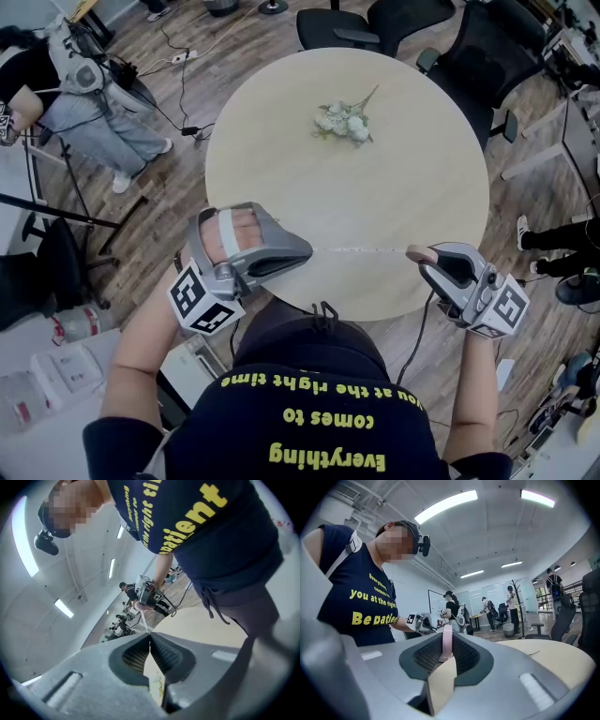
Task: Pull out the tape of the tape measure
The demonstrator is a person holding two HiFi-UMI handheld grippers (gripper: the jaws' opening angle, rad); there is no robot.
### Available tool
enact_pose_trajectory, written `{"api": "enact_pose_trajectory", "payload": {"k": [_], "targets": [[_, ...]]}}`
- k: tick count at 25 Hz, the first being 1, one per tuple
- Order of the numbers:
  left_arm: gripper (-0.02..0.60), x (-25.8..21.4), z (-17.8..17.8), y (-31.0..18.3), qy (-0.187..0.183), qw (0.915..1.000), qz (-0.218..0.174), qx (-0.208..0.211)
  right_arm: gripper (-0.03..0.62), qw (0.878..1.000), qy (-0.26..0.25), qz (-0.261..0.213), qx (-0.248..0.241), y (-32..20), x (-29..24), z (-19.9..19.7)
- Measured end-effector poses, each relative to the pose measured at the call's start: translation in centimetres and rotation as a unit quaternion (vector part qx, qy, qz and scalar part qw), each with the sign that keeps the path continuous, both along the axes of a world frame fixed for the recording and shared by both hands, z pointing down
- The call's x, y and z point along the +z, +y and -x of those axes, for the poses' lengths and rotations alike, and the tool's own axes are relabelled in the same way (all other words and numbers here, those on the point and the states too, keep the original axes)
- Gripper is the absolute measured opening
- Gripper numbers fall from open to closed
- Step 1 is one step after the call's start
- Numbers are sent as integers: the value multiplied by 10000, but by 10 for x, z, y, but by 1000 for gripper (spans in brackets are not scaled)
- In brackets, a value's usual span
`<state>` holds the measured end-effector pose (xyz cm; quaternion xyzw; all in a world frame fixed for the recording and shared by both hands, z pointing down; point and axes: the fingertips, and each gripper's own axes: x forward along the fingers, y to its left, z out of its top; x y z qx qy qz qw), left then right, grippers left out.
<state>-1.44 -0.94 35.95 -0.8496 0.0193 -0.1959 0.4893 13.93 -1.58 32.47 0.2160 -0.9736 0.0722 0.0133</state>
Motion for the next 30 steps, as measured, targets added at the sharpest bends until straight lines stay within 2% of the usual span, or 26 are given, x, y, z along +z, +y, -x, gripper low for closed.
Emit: {"api": "enact_pose_trajectory", "payload": {"k": [5, 9, 30], "targets": [[6, 7, 6, -1, -248, 9981, -556, 1, 80, 9997, 166, -165, 18, 1, -3, -1], [6, 13, 14, -7, -473, 9958, -787, -58, 81, 9993, 260, -250, 77, 1, -6, -4], [6, 29, 72, -46, -923, 9875, -762, -1030, 81, 9974, 566, -398, 201, 4, -5, -7]]}}
